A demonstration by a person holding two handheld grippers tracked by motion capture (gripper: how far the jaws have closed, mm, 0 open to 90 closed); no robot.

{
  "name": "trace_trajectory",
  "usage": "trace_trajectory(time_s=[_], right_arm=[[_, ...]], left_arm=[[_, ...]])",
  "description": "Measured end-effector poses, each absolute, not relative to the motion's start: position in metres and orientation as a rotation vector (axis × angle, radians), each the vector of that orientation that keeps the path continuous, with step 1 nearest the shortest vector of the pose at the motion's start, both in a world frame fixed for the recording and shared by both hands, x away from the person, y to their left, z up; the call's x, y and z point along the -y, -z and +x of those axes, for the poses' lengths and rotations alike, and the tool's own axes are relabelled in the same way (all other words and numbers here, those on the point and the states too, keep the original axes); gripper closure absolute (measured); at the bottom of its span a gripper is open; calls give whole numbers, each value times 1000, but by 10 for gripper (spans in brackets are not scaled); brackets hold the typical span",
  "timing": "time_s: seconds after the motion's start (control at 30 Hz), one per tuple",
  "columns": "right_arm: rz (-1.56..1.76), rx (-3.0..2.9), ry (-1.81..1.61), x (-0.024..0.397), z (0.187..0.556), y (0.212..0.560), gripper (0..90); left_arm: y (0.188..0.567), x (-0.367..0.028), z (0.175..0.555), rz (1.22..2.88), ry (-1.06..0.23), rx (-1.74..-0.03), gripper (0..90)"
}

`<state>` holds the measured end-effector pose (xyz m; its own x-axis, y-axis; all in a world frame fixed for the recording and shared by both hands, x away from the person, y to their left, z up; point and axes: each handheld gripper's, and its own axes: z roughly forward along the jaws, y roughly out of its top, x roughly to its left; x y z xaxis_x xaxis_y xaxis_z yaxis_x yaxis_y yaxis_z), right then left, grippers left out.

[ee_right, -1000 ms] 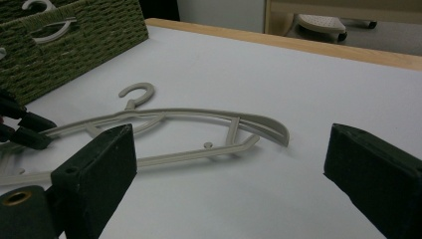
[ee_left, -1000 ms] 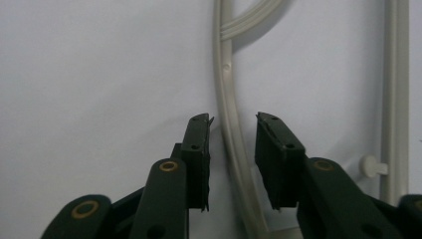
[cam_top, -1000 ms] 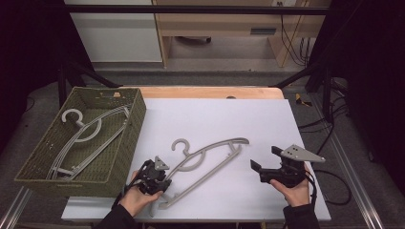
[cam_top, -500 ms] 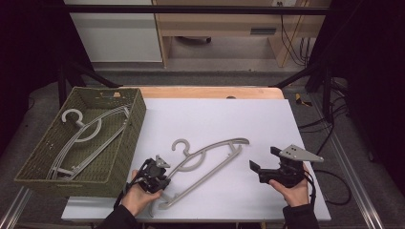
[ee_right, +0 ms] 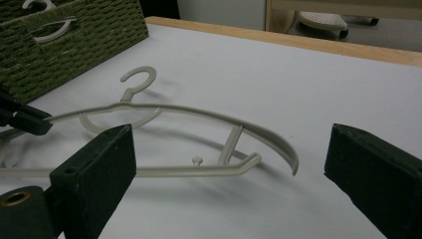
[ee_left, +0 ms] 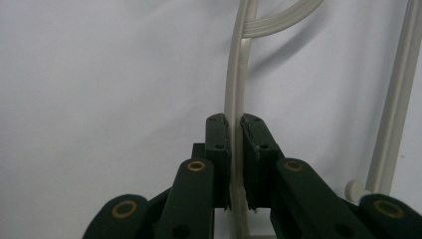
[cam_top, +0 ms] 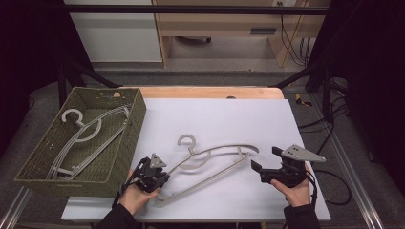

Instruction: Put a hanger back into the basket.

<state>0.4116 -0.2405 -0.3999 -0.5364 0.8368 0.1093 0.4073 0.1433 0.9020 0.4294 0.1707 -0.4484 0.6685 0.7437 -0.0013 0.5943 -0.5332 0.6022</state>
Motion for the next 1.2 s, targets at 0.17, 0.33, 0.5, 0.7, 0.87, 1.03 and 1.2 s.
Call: trace_trajectory(time_s=[0.17, 0.33, 0.5, 0.7, 0.87, 1.03, 1.2], right_arm=[[1187, -1999, -1373, 242, 411, 399, 63], [1189, -1985, -1375, 246, 410, 397, 63], [1192, -1976, -1379, 248, 409, 396, 63], [1192, -1974, -1375, 251, 410, 397, 63], [1198, -1971, -1377, 252, 410, 396, 63], [1206, -1966, -1380, 252, 410, 397, 63], [1205, -1957, -1378, 253, 409, 396, 58]], left_arm=[[435, -178, 427, 2263, -371, -1015, 828], [423, -181, 424, 2235, -439, -1007, 828], [412, -187, 422, 2219, -488, -999, 827], [394, -196, 417, 2165, -533, -999, 827], [375, -206, 411, 2112, -559, -997, 827], [358, -217, 407, 2054, -603, -993, 827], [345, -228, 404, 2024, -614, -994, 827]])
